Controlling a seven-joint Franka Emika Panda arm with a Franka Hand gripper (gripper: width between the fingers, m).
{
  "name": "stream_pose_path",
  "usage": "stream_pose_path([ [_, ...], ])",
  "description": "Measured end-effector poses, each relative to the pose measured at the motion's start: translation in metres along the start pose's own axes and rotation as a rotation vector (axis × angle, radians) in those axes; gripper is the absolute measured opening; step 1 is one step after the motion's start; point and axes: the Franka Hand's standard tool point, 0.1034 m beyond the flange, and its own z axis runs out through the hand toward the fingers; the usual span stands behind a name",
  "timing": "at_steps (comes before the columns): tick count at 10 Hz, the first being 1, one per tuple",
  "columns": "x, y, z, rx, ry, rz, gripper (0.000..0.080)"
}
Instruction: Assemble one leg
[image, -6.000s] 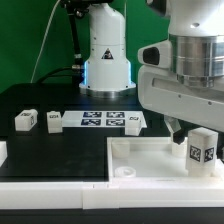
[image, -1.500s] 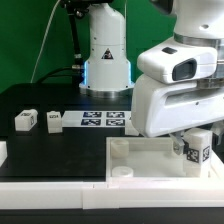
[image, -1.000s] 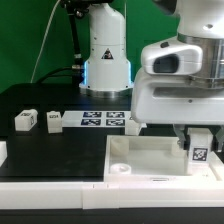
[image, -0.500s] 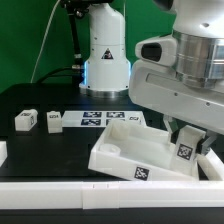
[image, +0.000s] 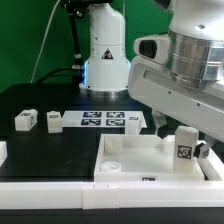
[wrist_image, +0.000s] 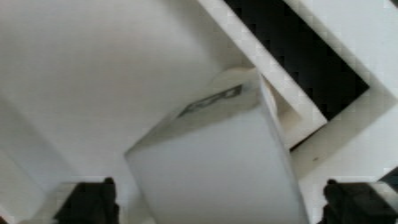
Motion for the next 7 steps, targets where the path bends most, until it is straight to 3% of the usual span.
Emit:
stream_pose_path([
  [2, -0.0001, 0.0, 0.0003, 0.0, 0.0, 0.0, 0.064],
  [7, -0.0002, 0.0002, 0.0009, -0.001, -0.001, 0.0, 0.0649],
])
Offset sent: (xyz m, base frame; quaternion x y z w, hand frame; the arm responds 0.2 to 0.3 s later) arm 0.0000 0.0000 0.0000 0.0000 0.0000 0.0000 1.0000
